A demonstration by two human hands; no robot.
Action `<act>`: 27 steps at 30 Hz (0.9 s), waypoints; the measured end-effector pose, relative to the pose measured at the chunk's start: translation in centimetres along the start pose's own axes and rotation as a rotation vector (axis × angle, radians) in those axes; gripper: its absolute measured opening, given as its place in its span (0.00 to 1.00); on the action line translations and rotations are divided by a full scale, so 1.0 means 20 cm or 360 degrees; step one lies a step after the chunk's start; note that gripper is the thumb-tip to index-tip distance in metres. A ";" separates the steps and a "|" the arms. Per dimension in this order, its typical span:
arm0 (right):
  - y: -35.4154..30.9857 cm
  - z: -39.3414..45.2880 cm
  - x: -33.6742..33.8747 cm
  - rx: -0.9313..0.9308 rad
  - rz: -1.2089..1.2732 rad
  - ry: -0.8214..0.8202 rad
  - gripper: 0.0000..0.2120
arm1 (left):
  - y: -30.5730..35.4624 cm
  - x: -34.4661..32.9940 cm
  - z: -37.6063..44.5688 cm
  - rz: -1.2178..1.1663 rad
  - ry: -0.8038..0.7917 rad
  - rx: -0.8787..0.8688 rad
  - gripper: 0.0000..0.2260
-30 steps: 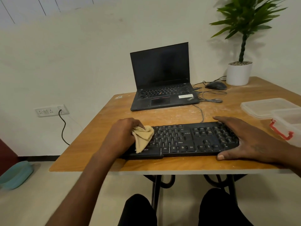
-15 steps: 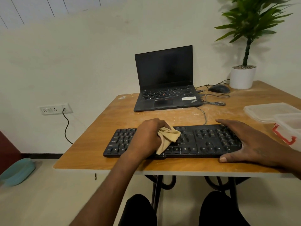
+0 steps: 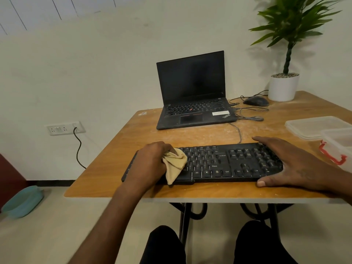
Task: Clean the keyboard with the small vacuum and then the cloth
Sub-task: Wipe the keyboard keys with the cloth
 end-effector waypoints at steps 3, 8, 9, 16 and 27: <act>0.01 0.00 0.00 -0.0007 0.0004 0.0000 0.58 | 0.10 -0.03 0.00 -0.0111 0.0014 -0.0051 0.19; 0.01 0.00 -0.01 -0.0014 0.0004 -0.0017 0.57 | 0.26 -0.11 -0.03 -0.0201 -0.0033 -0.0167 0.16; 0.01 0.00 -0.01 -0.0015 0.0005 -0.0019 0.57 | 0.25 -0.11 -0.02 -0.0189 -0.0025 -0.0154 0.16; 0.01 0.00 -0.01 -0.0019 0.0003 -0.0021 0.58 | 0.01 0.00 -0.03 -0.0006 0.0021 0.0030 0.19; 0.00 0.00 0.00 -0.0013 0.0005 0.0002 0.58 | 0.19 -0.07 -0.09 -0.0204 0.0023 -0.0026 0.17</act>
Point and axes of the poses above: each hand's wrist, its own z-axis towards the middle knuckle, its own x-axis out of the back of the hand, y = z × x, the point moved 10 cm from there along z, towards the middle knuckle, and after that the axes turned 11 degrees about x, right-handed, at the moved point
